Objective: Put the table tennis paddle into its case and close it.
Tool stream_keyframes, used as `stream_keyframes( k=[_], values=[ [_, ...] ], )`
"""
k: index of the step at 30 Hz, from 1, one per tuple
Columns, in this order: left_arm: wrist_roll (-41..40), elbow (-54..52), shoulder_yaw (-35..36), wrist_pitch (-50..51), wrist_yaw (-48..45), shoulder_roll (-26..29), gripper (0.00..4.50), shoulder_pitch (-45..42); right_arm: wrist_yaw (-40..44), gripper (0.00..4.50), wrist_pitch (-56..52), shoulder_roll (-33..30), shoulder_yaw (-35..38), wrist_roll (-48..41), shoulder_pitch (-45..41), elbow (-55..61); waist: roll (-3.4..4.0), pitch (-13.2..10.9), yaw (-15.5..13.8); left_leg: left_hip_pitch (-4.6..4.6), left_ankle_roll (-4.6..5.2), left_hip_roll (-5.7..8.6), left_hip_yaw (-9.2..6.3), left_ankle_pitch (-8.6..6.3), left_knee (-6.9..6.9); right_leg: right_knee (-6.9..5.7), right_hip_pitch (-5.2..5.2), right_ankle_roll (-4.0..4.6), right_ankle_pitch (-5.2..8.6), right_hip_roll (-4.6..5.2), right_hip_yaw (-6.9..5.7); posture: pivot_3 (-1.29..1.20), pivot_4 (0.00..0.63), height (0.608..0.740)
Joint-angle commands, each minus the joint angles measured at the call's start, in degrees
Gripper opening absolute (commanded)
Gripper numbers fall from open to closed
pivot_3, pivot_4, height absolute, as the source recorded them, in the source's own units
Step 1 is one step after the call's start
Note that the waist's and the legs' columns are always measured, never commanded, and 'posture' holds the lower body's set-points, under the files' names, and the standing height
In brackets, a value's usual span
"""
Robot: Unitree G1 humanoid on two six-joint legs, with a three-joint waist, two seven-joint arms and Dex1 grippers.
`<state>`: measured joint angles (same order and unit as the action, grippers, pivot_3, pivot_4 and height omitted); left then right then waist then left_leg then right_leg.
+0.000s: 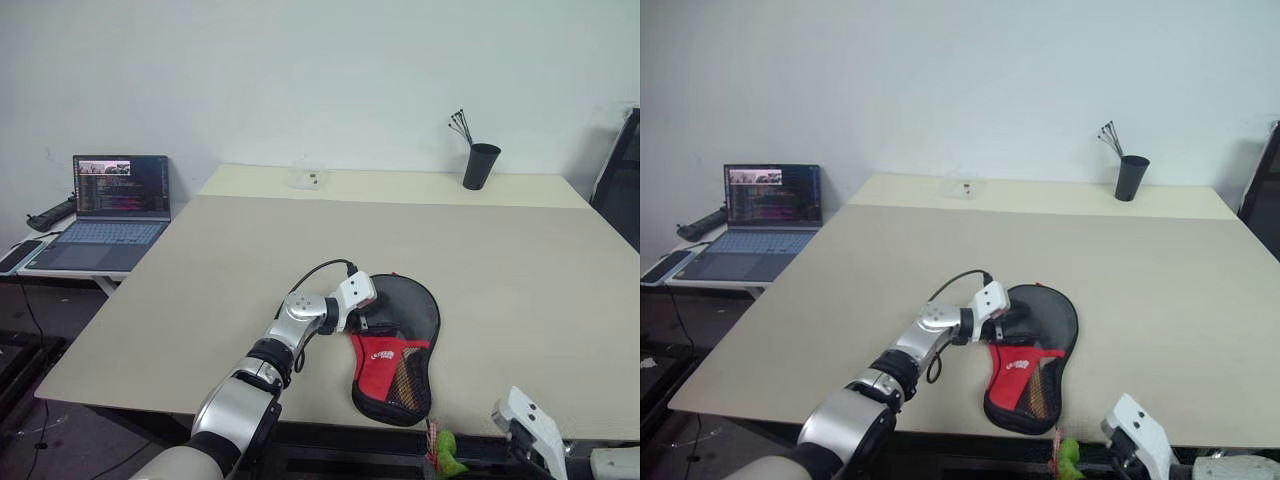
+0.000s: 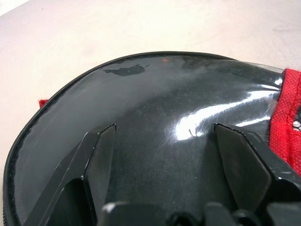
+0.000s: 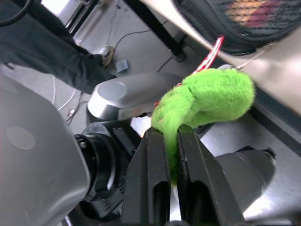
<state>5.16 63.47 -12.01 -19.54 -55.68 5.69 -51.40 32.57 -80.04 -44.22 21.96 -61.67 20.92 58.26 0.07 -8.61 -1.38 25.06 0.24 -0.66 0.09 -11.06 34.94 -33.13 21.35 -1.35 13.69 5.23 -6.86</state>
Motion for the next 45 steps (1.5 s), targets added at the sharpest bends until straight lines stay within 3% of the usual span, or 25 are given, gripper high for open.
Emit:
stream_keyframes(
  k=[1, 8, 18, 25, 29, 35, 41, 45],
  values=[
    [4.5, 5.25, -3.21, 1.75, 1.62, 0.14, 3.63, 2.89, -1.12, 0.02, 3.13, -1.75, -2.19, -3.15, 0.96, 1.74, 0.0, 0.0, 0.0, 0.0, 0.0, 0.0, 0.0, 0.0, 0.0, 0.0, 0.0, 0.0, 0.0, 0.0, -0.02, 0.0, 0.15, 0.74],
    [4.46, 5.14, -3.16, 1.67, 1.77, 0.02, 3.63, 2.8, -2.79, 0.02, 7.58, -4.5, -3.29, -0.58, 1.03, 0.38, 0.0, 0.0, 0.0, 0.01, 0.0, 0.0, 0.0, 0.0, 0.0, 0.06, 0.0, 0.0, 0.0, 0.0, -0.06, 0.0, 0.15, 0.74],
    [4.53, 4.83, -3.31, 1.28, 1.47, -0.15, 3.63, 3.01, -1.65, 3.16, 14.15, -7.78, -0.54, -8.03, 2.17, 1.27, -0.02, -0.01, -0.03, 0.0, 0.0, -0.01, -0.01, 0.0, 0.0, 0.07, -0.01, -0.01, 0.0, 0.0, -0.09, 0.0, 0.15, 0.74],
    [3.94, 3.19, -3.14, -0.01, -1.36, 1.43, 3.63, 4.06, -5.22, 3.16, 20.25, -10.53, 3.06, -15.05, -6.49, -6.63, -0.06, -0.04, 0.09, -0.02, 0.0, -0.02, 0.01, 0.0, 0.02, 0.13, -0.01, -0.01, -0.01, 0.0, -0.13, 0.0, 0.15, 0.74],
    [3.55, 2.56, -2.44, -0.44, -2.05, 3.78, 3.63, 4.93, -6.43, 3.16, 21.36, -12.12, 0.91, -10.52, -15.62, -14.92, -0.13, -0.09, 0.21, -0.05, -0.01, -0.04, 0.03, 0.0, 0.02, 0.16, 0.03, -0.01, -0.01, 0.01, -0.19, 0.0, 0.15, 0.74],
    [1.1, -1.63, -1.54, -0.59, -8.32, 7.96, 3.63, 7.67, -1.43, 3.16, 27.13, -12.77, -5.08, 2.19, -25.79, -25.37, -0.3, -0.15, 0.34, -0.31, -0.22, -0.05, 0.2, -0.13, 0.02, -0.26, 0.11, -0.3, -0.19, 0.02, -0.2, 0.0, 0.15, 0.74],
    [-2.42, -8.94, -1.06, 0.89, -13.88, 11.73, 3.63, 10.47, 2.18, 3.16, 31.89, -8.88, -10.71, 11.1, -35.6, -37.43, -1.02, -0.67, 0.53, -0.29, -0.05, -0.11, 0.58, -0.08, 0.0, -1.88, 0.76, -0.64, 0.47, -0.29, -0.11, 0.0, 0.15, 0.74],
    [-6.51, -17.49, 0.07, 5.25, -15.64, 12.83, 3.63, 13.76, 5.4, 3.16, 34.62, -7.17, -12.73, 15.46, -39.4, -42.77, -0.99, -0.76, 0.47, -0.29, -0.05, -0.27, 0.6, -0.07, 0.0, -1.96, 0.79, -0.58, 0.51, -0.4, -0.14, 0.0, 0.15, 0.74]
  ],
)
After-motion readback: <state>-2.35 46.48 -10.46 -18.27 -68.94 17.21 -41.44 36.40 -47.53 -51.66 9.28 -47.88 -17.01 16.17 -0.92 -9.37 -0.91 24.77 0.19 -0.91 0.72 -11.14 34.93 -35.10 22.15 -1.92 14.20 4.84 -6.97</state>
